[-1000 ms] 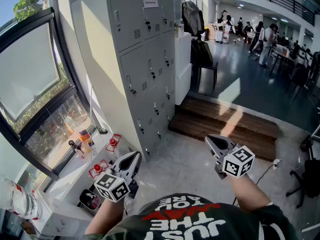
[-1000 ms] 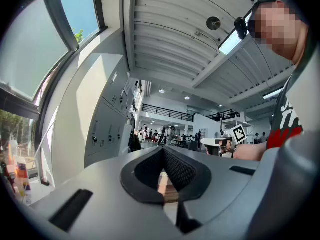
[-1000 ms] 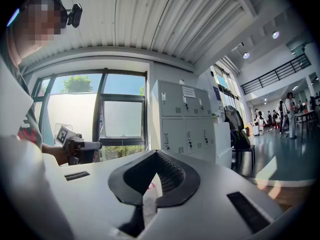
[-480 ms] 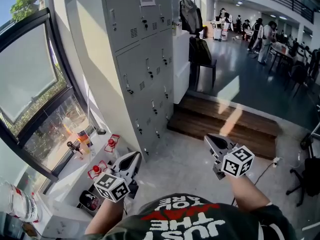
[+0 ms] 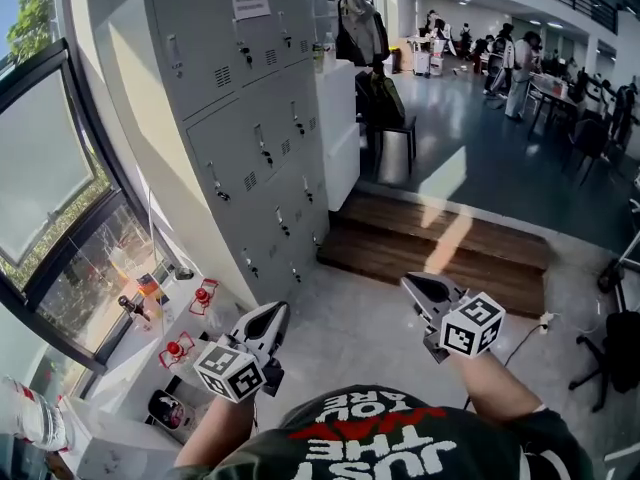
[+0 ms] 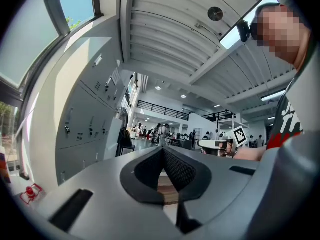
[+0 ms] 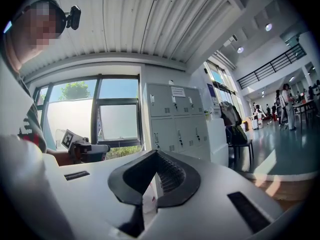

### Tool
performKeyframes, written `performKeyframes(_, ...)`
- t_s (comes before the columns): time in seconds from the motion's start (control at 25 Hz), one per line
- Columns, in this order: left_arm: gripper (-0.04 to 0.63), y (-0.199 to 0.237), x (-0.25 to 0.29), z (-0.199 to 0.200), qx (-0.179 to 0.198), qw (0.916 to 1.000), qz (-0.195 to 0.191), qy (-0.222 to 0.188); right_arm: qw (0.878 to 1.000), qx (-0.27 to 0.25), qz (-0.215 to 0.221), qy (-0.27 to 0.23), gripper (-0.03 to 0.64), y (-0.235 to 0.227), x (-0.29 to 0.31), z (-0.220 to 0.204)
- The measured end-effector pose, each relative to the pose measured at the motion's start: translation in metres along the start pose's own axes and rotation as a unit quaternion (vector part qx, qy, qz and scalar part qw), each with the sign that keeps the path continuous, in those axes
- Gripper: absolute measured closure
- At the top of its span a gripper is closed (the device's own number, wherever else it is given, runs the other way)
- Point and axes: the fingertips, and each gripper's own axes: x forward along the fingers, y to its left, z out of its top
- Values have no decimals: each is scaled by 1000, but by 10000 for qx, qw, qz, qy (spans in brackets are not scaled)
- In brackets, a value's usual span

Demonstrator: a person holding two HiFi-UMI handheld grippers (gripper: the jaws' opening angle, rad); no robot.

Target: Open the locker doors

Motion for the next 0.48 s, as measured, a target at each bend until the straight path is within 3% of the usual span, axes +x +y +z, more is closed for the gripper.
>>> performKeyframes(0.24,591,-23,72,-18,-135,9996,-219,113,9999,48,-29,100,583,-65,-14,-9)
performKeyframes(0.48,591,30,116,-21,-208,9995,-152,172,9997,134,4,213,583,-109,34,-14)
